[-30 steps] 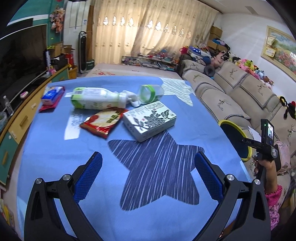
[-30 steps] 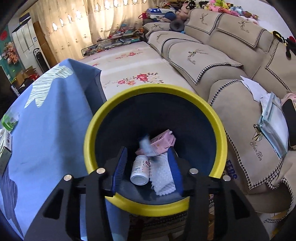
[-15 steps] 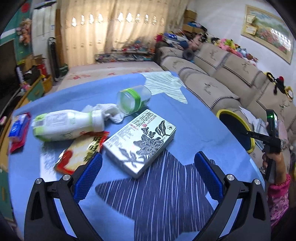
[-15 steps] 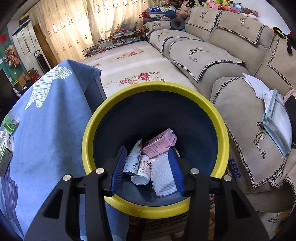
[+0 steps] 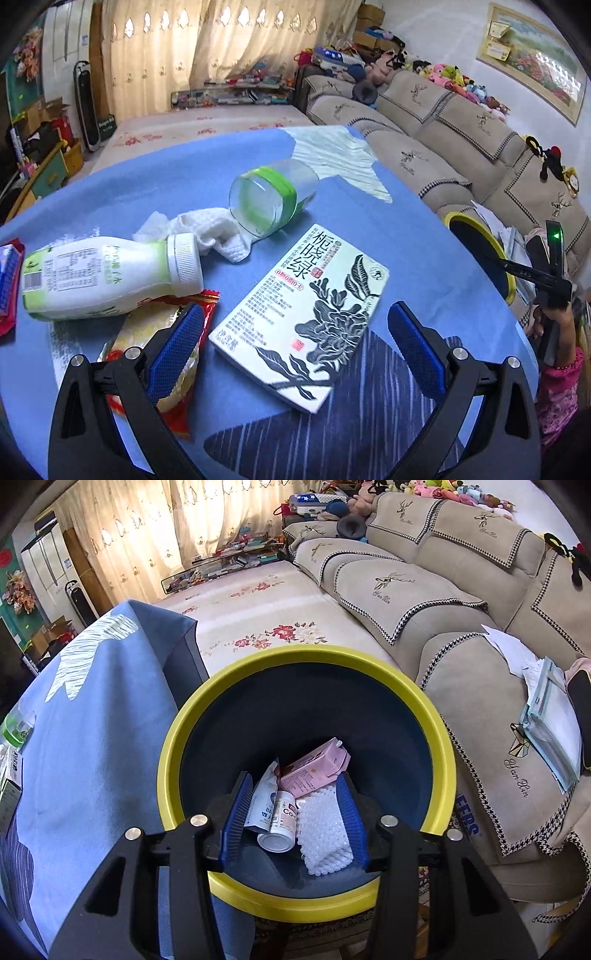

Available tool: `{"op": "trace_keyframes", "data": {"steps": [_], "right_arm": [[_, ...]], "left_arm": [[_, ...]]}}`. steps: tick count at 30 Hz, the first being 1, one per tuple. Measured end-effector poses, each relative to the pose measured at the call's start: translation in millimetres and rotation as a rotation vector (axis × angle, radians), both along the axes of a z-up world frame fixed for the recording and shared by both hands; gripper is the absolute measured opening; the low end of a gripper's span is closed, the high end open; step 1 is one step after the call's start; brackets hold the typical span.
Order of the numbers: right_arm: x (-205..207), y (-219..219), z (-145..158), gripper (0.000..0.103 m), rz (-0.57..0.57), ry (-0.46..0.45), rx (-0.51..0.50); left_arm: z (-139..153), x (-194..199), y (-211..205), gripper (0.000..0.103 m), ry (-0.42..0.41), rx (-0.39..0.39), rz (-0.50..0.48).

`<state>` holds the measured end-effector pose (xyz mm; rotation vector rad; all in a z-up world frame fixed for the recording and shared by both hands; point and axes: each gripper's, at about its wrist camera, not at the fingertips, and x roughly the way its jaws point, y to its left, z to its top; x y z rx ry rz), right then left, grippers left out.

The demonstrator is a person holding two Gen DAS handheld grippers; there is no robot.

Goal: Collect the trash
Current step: 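Grasp the white printed tea box with the left gripper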

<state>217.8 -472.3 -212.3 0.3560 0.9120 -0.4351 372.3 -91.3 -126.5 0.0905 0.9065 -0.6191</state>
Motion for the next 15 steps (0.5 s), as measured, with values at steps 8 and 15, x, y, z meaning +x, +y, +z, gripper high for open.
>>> {"op": "trace_keyframes", "data": {"steps": [8,15], "right_arm": [[1,0,-2,0.046,0.007,0.004,0.006],[1,1,-4,0.046,0.016,-0.003,0.015]], "left_arm": [[-9,1,-12,0.098,0.06,-0.019,-0.048],[-9,-33,-41,0.098,0.085,0.032,-0.104]]}}
